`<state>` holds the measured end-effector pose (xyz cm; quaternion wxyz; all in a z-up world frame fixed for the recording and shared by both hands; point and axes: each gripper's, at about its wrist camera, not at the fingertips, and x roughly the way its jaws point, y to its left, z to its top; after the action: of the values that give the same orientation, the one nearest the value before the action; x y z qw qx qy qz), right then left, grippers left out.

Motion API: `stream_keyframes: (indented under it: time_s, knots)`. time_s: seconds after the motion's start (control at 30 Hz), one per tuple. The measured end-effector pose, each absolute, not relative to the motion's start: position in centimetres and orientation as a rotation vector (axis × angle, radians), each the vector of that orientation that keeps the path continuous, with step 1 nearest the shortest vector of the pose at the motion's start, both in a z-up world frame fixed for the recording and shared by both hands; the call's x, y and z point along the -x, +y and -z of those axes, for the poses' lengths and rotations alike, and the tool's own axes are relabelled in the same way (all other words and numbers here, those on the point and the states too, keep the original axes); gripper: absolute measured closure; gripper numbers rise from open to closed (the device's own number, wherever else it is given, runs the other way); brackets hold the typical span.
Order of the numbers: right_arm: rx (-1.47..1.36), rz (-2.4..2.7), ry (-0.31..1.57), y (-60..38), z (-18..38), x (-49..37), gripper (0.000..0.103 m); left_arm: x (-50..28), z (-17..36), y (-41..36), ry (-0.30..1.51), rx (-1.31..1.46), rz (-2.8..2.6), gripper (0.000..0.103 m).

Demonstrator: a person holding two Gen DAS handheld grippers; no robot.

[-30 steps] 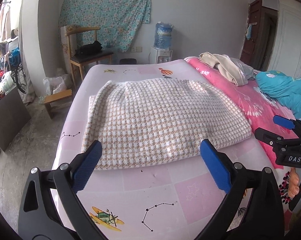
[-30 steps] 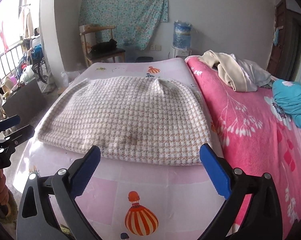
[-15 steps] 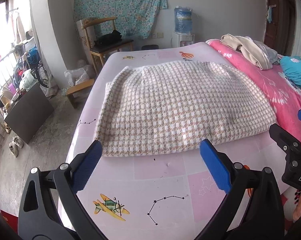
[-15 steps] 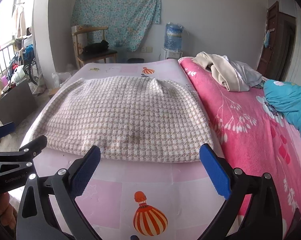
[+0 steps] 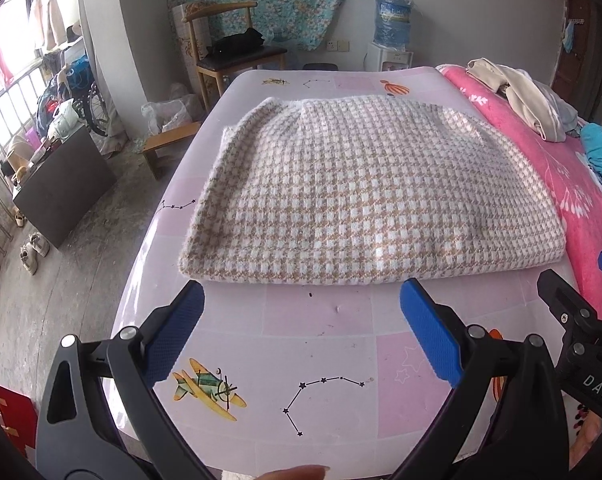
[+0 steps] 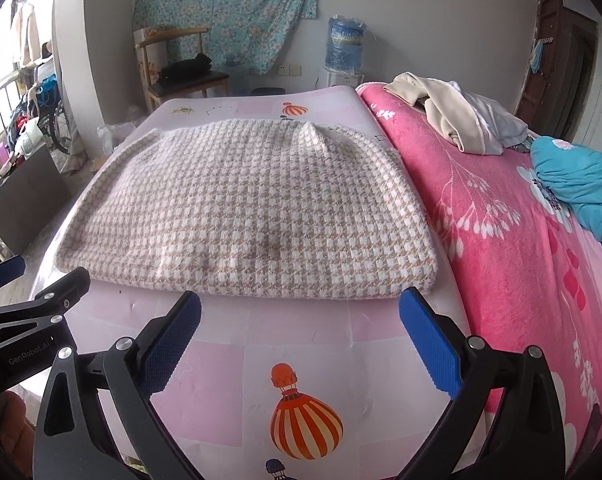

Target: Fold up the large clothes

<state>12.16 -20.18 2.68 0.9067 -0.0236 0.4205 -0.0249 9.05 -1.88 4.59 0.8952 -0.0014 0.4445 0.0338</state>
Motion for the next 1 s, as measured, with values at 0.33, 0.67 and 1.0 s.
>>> stream_keyframes:
  time_s: [0.33,0.67,1.0]
  knots:
    - [0.072,0.047,0.88,-19.57,-2.77,-12.28,0.006,-9.1,-4.55,-1.75,0.931,0.011,-0.065,0.008]
    - [0.075,0.061,0.882,-19.7,-3.09,-12.23,0.006,-9.03,-4.66,-1.81,0.928,0.016,-0.051,0.008]
    - [0.076,0.06,0.882,-19.77,-3.18,-12.16,0.006,-8.88,-4.76,-1.79,0.93,0.019,-0.046,0.008]
